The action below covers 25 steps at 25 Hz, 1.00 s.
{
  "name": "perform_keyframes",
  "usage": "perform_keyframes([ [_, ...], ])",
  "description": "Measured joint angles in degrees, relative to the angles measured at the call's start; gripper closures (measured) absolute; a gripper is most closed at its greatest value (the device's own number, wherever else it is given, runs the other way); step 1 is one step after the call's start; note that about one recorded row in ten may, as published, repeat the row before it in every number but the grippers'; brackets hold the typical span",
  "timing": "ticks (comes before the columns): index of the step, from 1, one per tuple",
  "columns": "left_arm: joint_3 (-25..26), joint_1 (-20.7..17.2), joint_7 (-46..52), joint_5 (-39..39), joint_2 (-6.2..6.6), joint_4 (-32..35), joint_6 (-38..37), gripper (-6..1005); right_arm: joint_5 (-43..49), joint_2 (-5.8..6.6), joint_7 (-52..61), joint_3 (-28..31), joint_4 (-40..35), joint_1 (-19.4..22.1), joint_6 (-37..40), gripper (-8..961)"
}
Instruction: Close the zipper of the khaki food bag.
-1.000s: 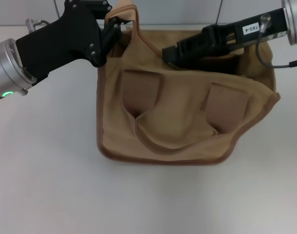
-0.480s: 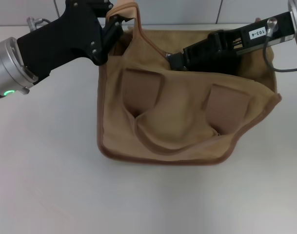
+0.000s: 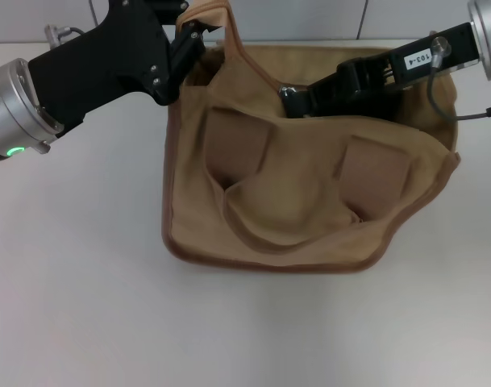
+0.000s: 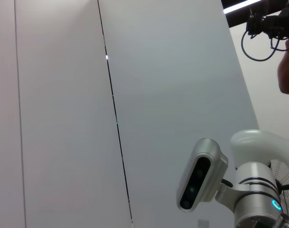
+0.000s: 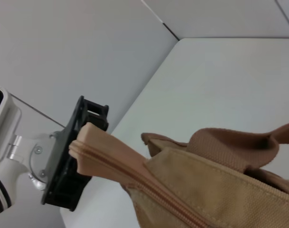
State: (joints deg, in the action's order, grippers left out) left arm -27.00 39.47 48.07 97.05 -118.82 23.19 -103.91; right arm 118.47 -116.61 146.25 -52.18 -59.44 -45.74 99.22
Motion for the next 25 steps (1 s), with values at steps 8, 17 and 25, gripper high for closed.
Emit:
perform_keyframes([
  [8,0.2,0.0,0.0,-0.2,-0.01,0.0,-0.2,989,3.2,-0.31,3.0,0.2,-6.9,2.5,0.5,934],
  [17,0.4,-0.6,-0.6,-1.9,0.12,0.0,0.1,989,11.7,-0.17,8.8,6.9,-16.9,5.5,5.5,916],
  [25,0.5,-0.6,-0.6,-2.0,0.27,0.1,1.5,989,12.4,0.43,10.1,12.9,-19.5,5.6,9.8,882],
])
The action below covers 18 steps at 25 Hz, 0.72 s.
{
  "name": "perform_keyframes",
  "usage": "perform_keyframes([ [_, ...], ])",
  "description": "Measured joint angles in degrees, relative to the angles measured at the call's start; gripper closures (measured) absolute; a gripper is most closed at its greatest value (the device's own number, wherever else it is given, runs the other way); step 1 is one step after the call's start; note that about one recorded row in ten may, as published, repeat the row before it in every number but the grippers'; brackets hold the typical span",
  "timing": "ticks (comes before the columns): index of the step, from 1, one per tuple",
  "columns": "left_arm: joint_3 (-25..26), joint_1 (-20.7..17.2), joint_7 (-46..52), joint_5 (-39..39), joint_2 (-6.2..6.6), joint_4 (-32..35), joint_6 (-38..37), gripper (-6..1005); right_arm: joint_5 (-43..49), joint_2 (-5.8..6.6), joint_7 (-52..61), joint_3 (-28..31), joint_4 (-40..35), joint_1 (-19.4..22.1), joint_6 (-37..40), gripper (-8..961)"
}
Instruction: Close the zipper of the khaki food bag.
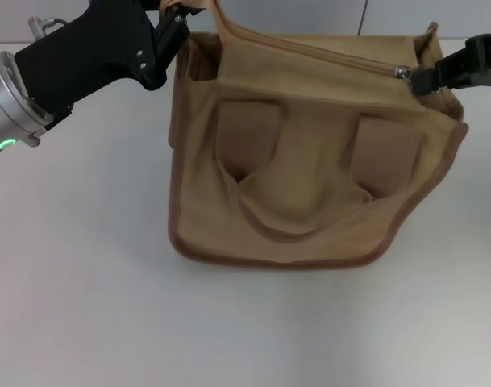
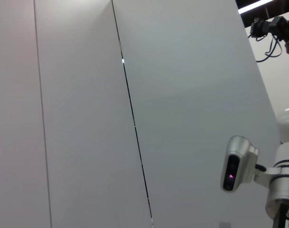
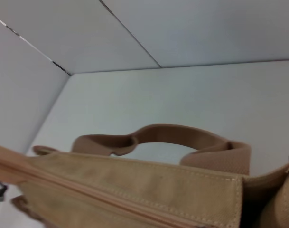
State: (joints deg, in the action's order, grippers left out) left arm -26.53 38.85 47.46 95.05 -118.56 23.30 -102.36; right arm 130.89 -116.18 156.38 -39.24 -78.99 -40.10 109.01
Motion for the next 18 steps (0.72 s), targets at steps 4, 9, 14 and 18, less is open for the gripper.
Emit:
perform_keyframes([
  [4,0.0,0.1,0.0,-0.1,0.00,0.0,0.8,988,-7.6,0.07,-3.4,1.8,1.6,1.3,0.9,865],
  [9,0.0,0.1,0.6,-0.9,0.00,-0.1,2.6,988,-24.6,0.06,-15.6,4.1,7.6,6.7,-0.8,844],
  [14,0.0,-0.2,1.2,-1.2,-0.01,-0.1,2.7,988,-37.2,-0.55,-32.2,3.8,13.4,12.1,3.2,723],
  [18,0.0,-0.5,1.4,-1.2,-0.01,-0.2,2.7,988,-41.8,-1.28,-44.7,3.7,18.5,15.1,8.5,560],
])
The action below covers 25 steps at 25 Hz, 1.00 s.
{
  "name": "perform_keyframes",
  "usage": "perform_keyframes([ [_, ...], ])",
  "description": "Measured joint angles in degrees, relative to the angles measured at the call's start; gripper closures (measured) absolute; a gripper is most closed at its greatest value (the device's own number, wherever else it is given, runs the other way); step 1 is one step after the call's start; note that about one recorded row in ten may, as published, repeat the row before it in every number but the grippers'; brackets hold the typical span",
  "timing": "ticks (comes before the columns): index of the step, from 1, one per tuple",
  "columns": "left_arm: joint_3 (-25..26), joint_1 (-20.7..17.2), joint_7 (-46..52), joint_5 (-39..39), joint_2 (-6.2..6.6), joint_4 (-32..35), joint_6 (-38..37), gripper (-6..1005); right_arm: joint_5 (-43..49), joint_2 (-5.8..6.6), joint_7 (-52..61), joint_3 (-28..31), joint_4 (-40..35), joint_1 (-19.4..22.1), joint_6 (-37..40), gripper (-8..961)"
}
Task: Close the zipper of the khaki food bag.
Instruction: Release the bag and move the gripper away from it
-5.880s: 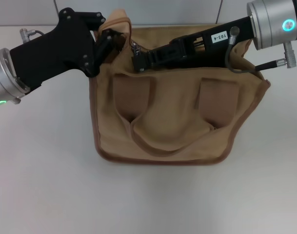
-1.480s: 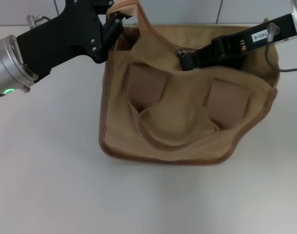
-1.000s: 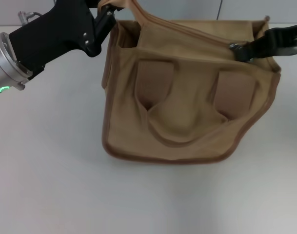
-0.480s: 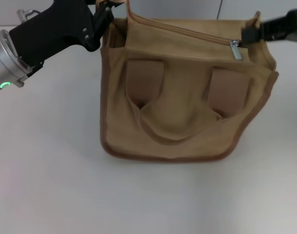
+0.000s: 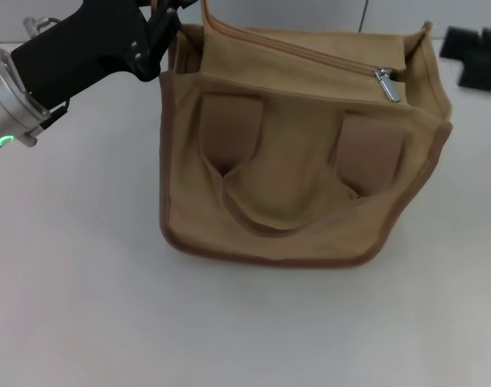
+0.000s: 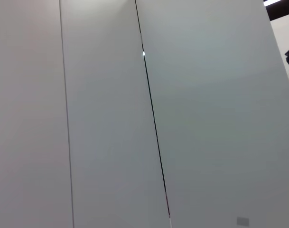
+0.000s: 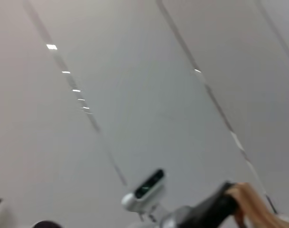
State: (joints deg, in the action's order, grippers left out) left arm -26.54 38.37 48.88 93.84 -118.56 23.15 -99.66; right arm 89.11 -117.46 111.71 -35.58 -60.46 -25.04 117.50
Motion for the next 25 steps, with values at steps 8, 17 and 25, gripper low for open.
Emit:
perform_keyframes([
  [8,-0.3,-1.3,0.2,0.0,0.00,-0.7,0.0,987,11.0,0.12,-28.0,-2.5,14.8,2.3,6.2,239],
  [17,0.0,-2.3,-0.6,-0.3,-0.18,-1.2,0.8,987,28.8,-1.73,-52.0,-2.5,27.0,2.5,-3.8,136],
  [25,-0.4,-5.0,0.6,-1.9,0.00,-3.0,2.1,986,29.2,-1.76,-53.9,-2.5,29.8,1.4,-9.2,136],
])
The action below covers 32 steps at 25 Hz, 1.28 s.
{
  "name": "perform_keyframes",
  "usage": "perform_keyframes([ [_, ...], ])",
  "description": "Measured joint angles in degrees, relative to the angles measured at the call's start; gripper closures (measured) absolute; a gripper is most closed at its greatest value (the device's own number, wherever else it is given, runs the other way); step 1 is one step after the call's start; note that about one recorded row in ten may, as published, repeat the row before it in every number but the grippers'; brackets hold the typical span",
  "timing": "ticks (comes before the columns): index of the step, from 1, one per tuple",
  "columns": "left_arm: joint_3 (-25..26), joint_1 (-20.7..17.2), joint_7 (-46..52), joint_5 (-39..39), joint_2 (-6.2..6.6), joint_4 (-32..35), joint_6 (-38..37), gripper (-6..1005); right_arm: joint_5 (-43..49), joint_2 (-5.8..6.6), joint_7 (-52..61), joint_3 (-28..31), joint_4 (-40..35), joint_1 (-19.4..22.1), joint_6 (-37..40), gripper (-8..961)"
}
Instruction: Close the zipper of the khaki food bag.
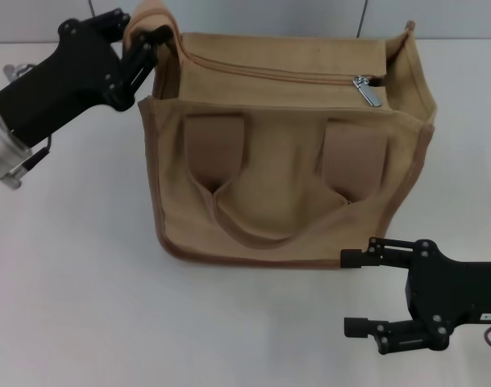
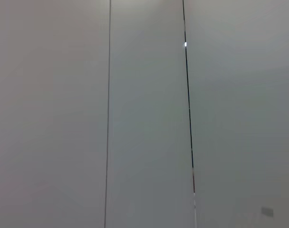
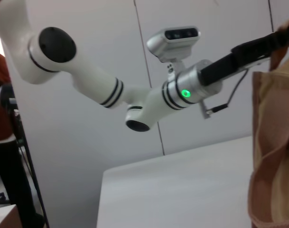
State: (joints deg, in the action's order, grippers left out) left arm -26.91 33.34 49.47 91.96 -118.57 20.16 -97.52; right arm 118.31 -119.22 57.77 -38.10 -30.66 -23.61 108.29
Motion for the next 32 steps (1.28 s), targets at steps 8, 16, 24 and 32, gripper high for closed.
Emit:
perform_keyframes([
  [8,-3.3,-5.4,15.8,5.0,4.02,11.3,-3.1,699,0.0,0.05,-1.4,-0.1,1.2,-1.6,-2.4,136],
  [16,-3.4,-11.3,21.8,6.0,9.55,12.5,-14.9,346,-0.5,-0.05,-2.0,0.1,2.2,-2.2,-2.8,136],
  [24,-15.7,-14.1,13.5,6.3,5.37,12.4,-16.4,172,-2.1,-0.13,-4.5,0.3,5.2,-2.3,-2.8,136],
  [32,-20.5,-13.5,4.3,11.5,2.86,7.6,-9.0,172,-1.7,-0.13,-6.1,-1.5,7.2,-2.8,-5.1,137],
])
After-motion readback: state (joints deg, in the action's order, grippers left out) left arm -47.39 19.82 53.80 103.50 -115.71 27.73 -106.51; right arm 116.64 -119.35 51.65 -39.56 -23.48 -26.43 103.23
